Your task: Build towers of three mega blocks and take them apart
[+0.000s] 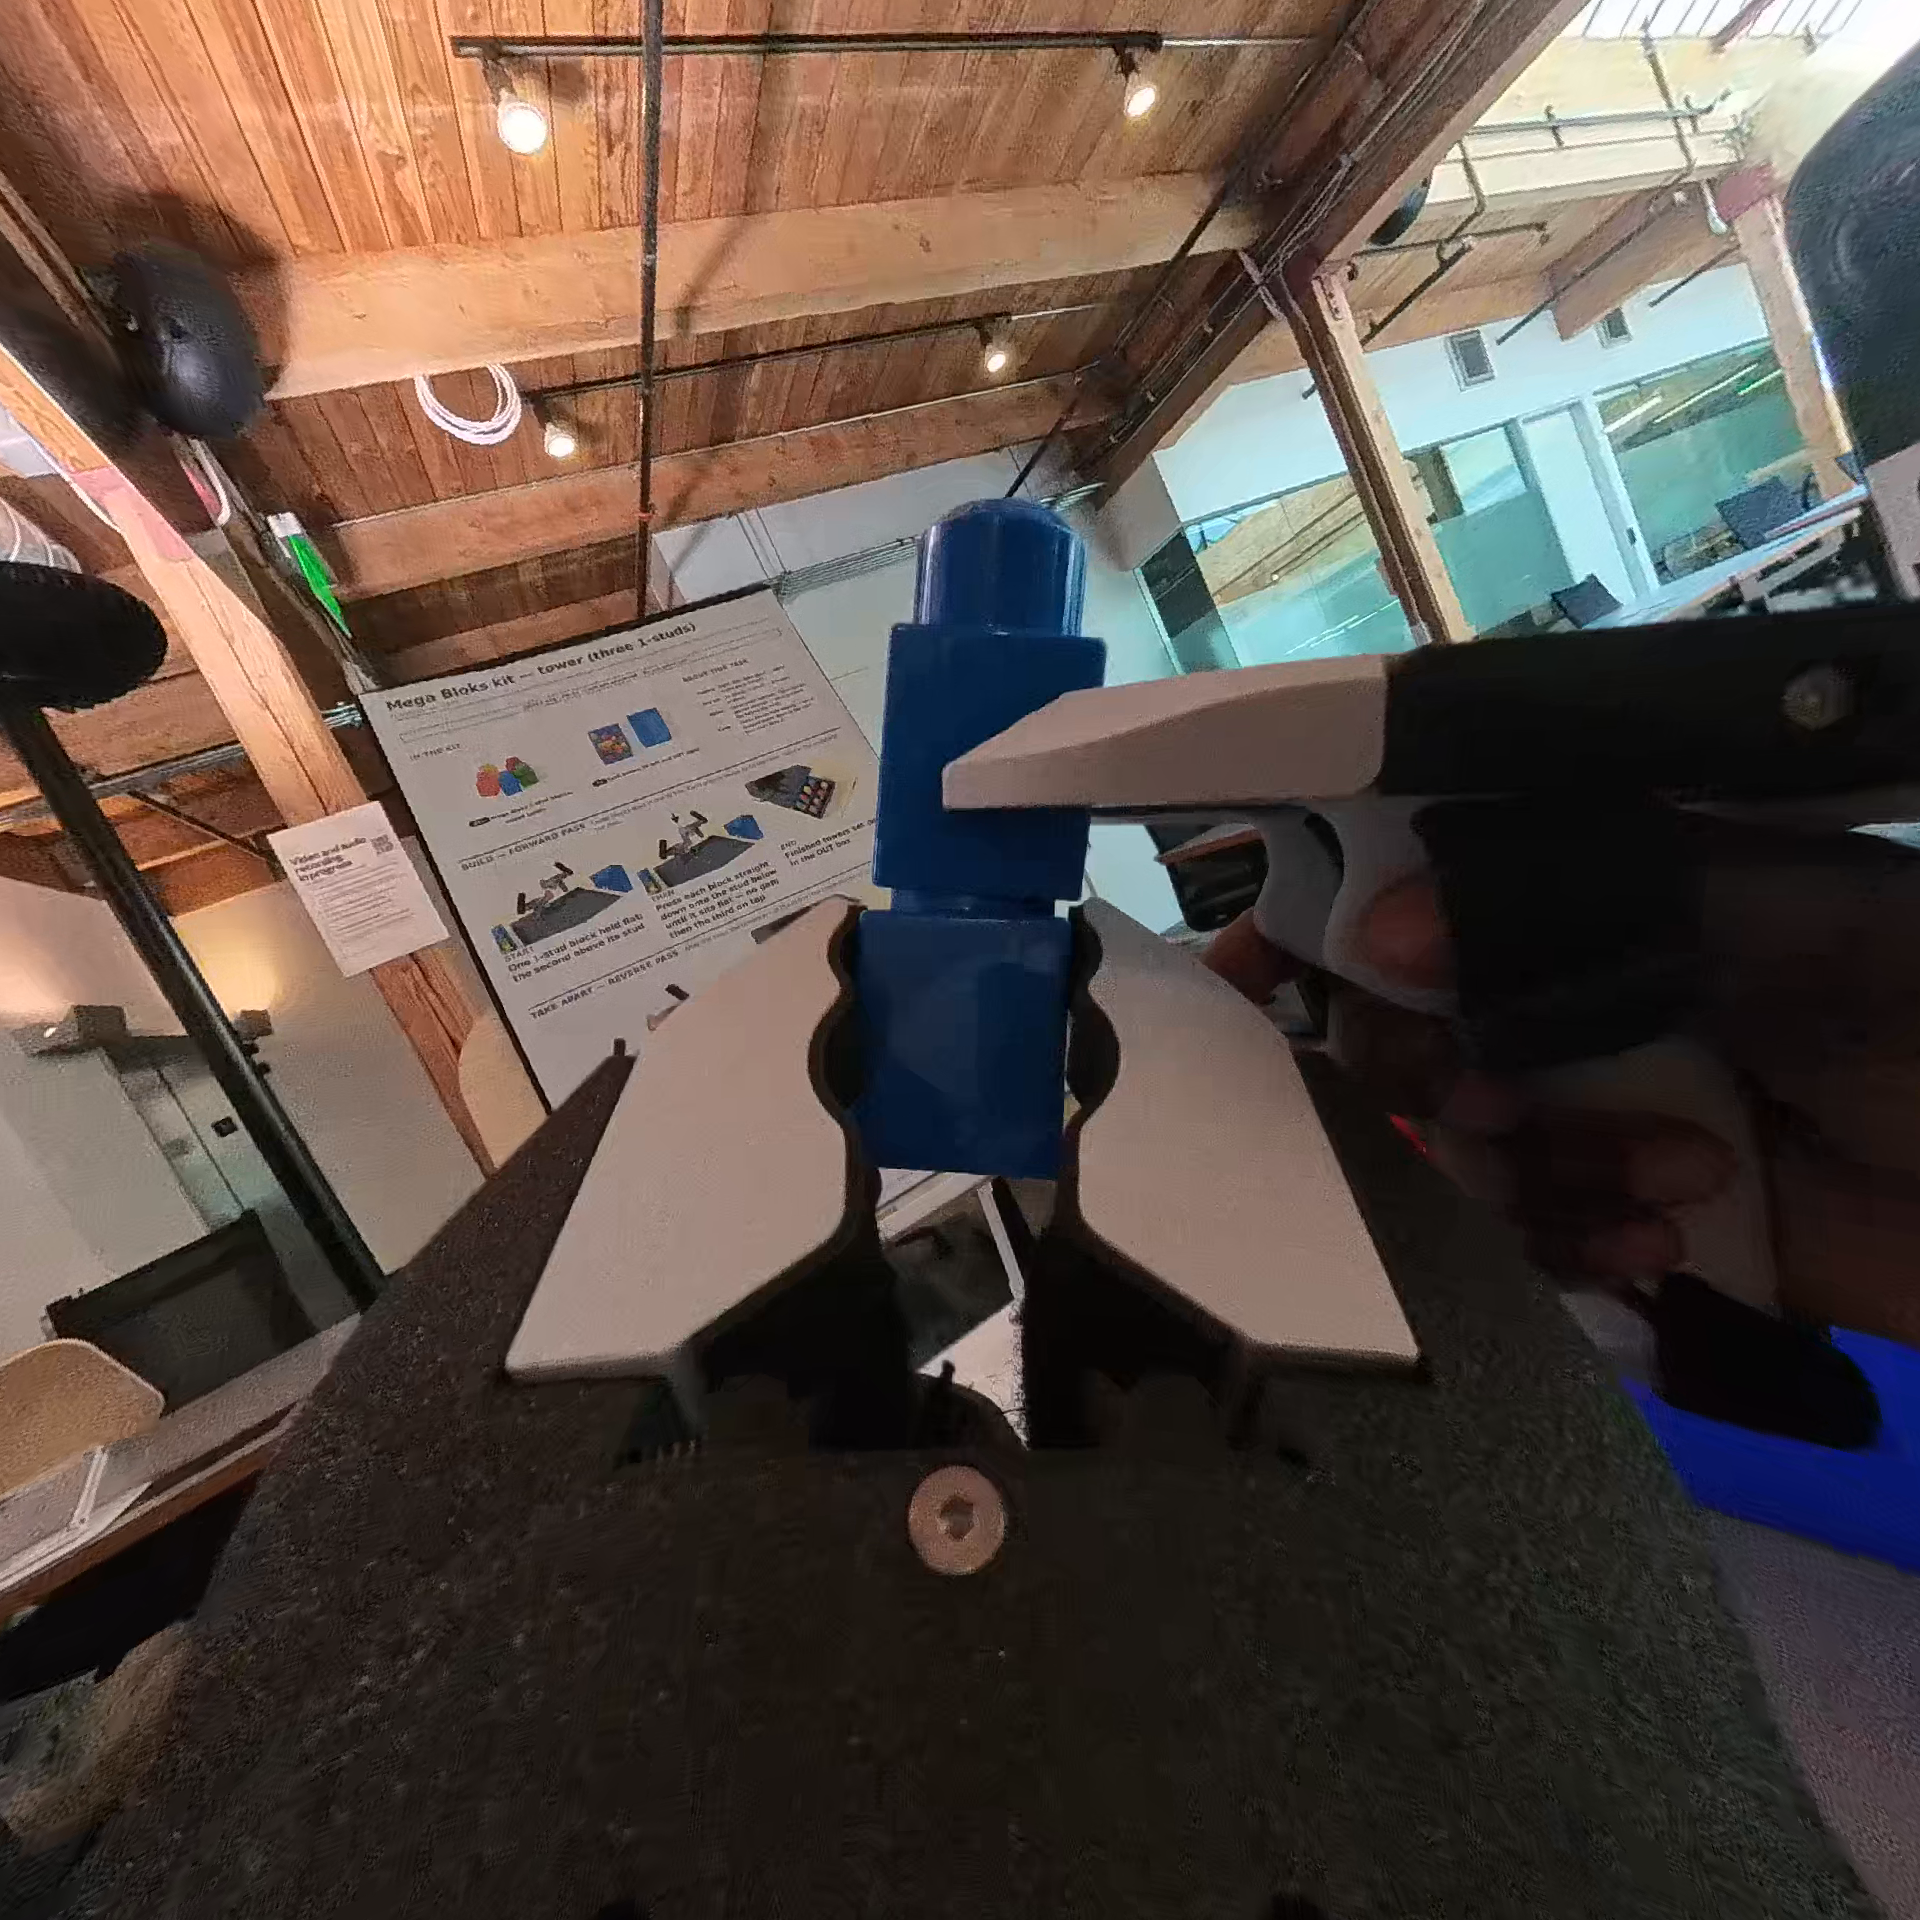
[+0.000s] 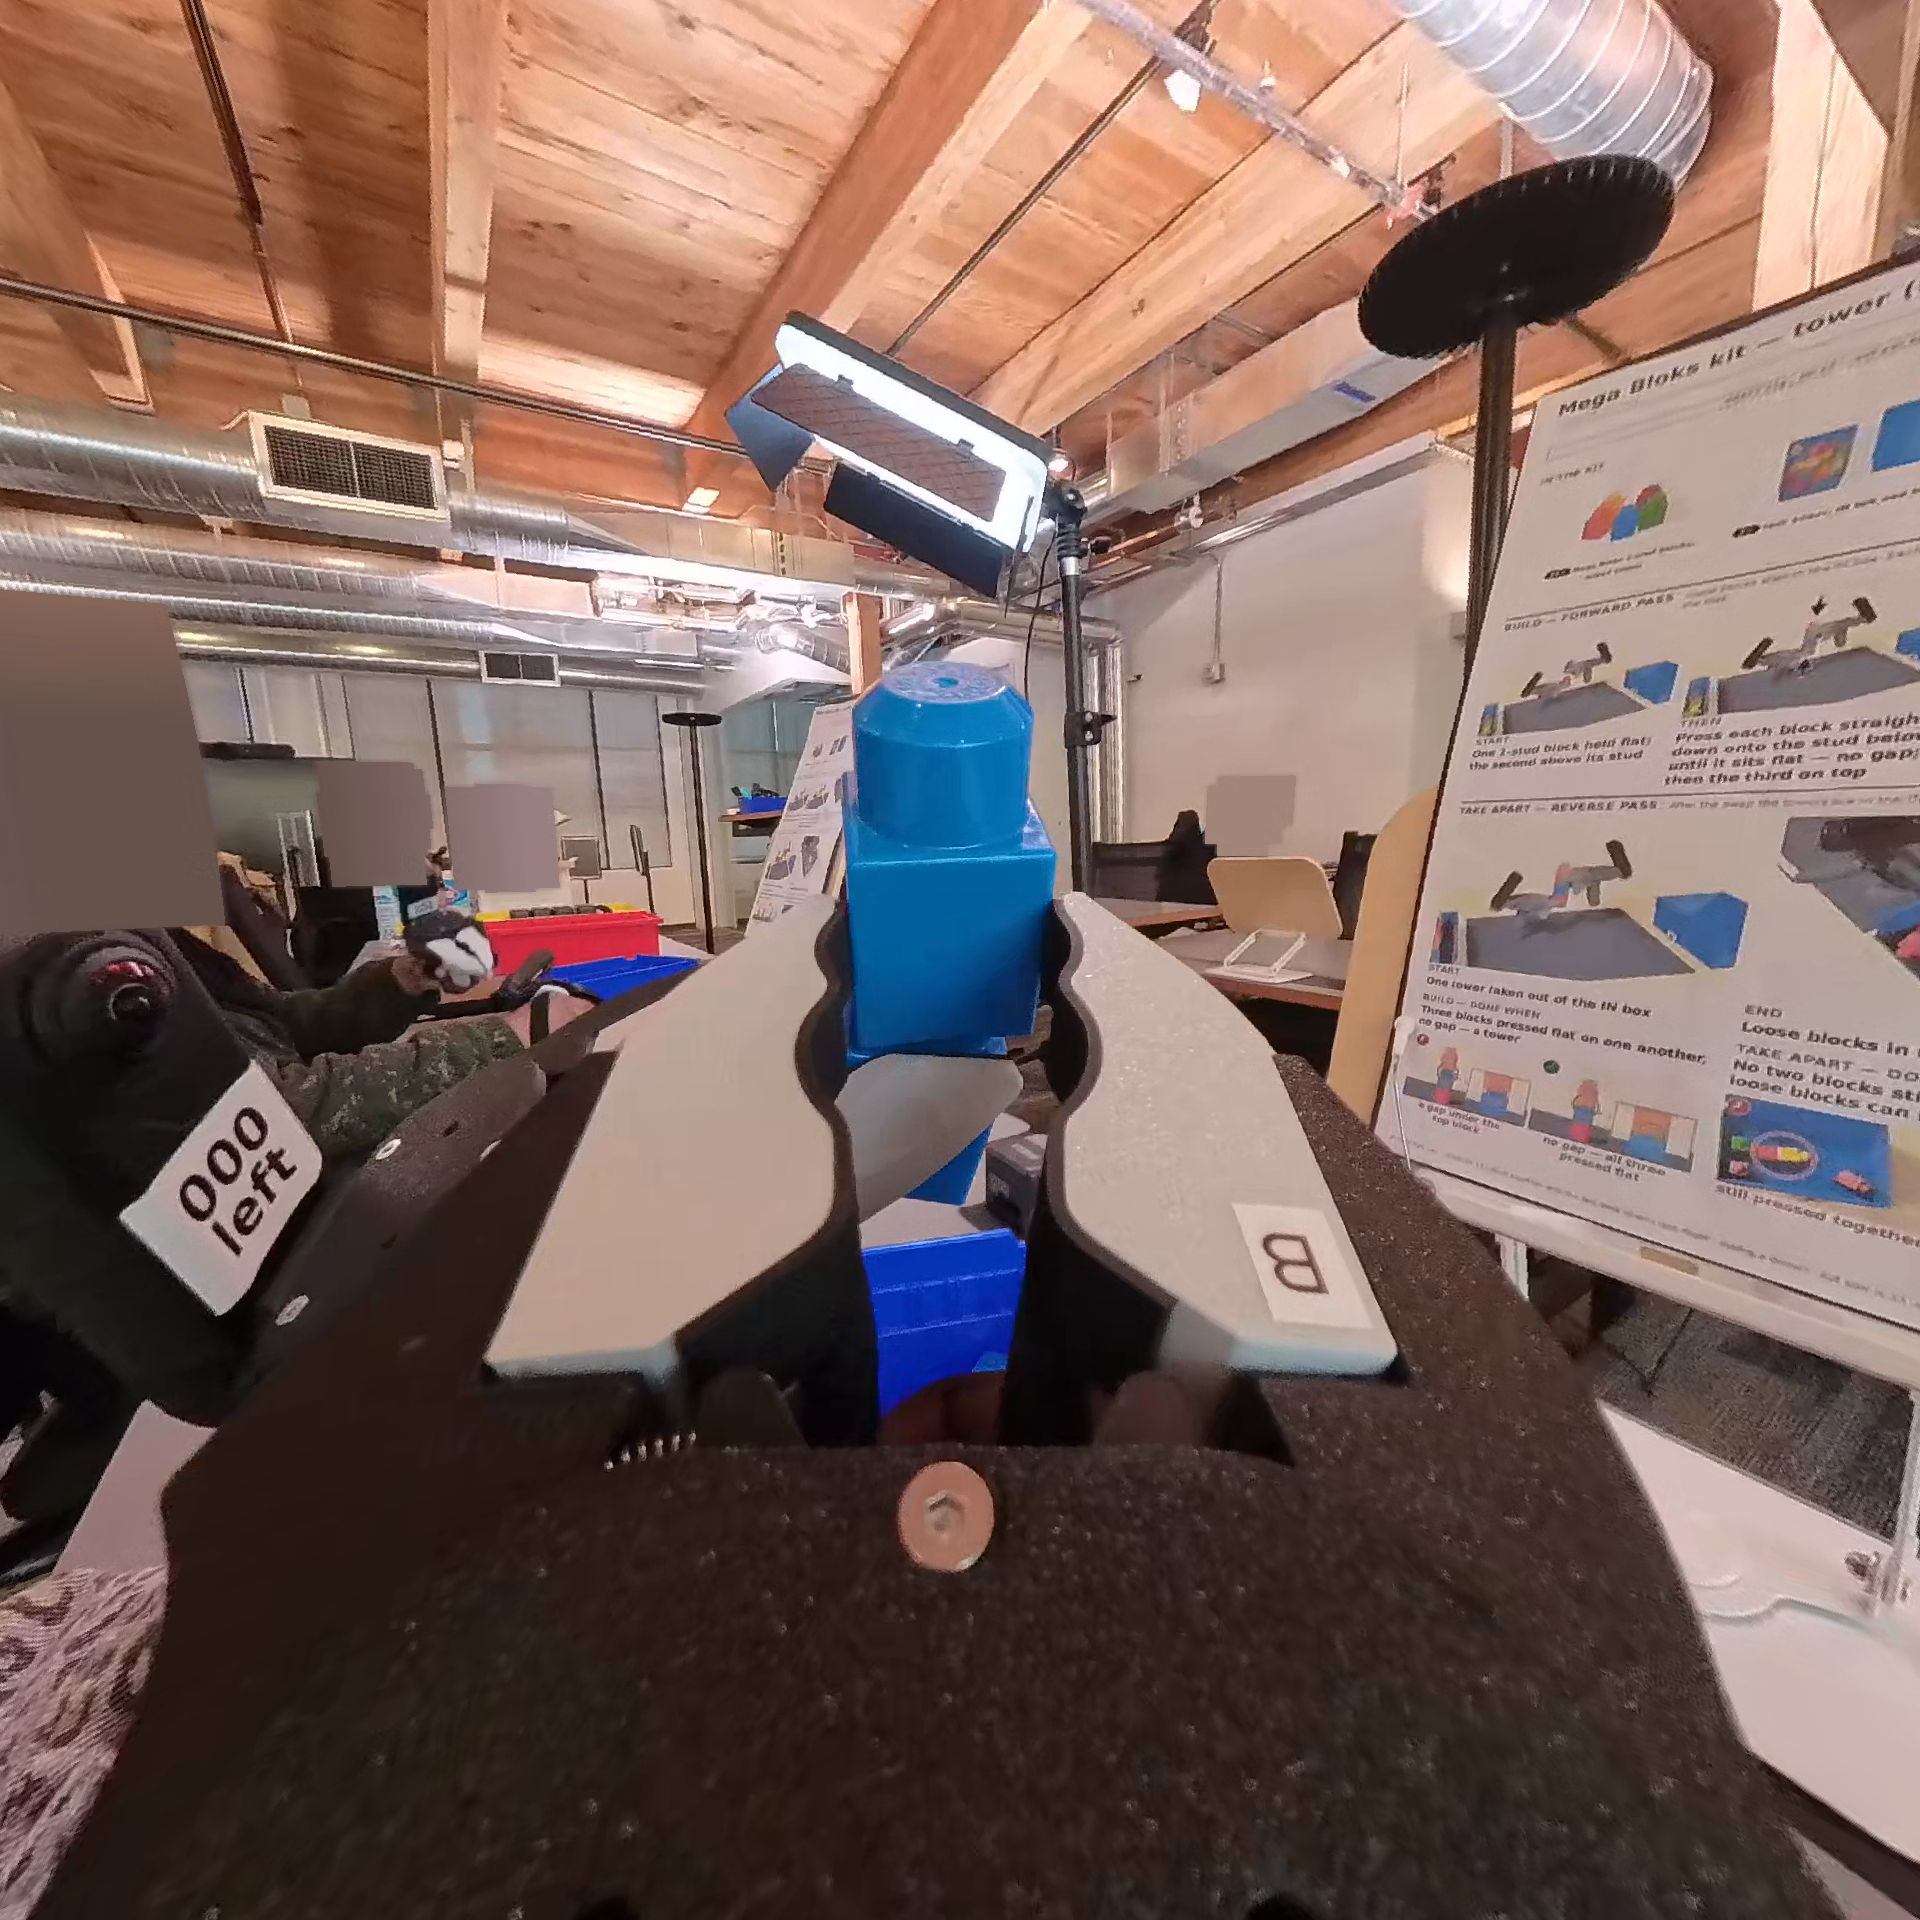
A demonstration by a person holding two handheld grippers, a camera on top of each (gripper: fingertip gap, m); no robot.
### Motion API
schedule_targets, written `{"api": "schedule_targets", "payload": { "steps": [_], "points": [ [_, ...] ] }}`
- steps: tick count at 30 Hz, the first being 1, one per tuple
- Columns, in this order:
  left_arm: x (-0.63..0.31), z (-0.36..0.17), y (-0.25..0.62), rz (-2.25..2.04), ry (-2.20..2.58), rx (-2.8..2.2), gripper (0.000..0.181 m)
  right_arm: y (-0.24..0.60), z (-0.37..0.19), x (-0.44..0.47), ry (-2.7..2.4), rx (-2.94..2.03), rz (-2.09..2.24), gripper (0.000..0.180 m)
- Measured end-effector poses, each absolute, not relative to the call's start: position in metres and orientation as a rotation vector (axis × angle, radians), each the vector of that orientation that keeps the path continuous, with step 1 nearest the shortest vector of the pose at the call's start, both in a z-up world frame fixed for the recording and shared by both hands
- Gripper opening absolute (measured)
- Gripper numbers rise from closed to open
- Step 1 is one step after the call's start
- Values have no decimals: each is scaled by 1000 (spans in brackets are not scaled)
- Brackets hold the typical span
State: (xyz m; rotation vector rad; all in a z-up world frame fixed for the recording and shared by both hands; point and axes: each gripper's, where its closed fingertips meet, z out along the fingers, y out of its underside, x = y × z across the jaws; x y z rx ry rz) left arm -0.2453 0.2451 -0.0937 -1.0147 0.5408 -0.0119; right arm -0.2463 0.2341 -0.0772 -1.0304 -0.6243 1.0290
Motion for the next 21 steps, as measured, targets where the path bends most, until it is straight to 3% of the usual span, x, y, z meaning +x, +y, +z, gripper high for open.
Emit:
{"api": "schedule_targets", "payload": {
  "steps": [6, 12, 15, 17, 21],
  "points": [
    [-245, -99, 249, 51, 602, -987, 35, 237, -89, -246, -719, -1143, 1075, 35],
    [-247, -99, 249, 82, 636, -984, 36, 236, -90, -239, -784, -1161, 1008, 59],
    [-244, -102, 248, 130, 688, -968, 35, 233, -77, -227, -727, -1098, 993, 51],
    [-239, -104, 246, 184, 736, -944, 36, 232, -79, -226, -753, -1098, 973, 35],
    [-235, -106, 240, 266, 794, -869, 35, 230, -83, -225, -769, -1143, 1037, 34]
  ]
}}
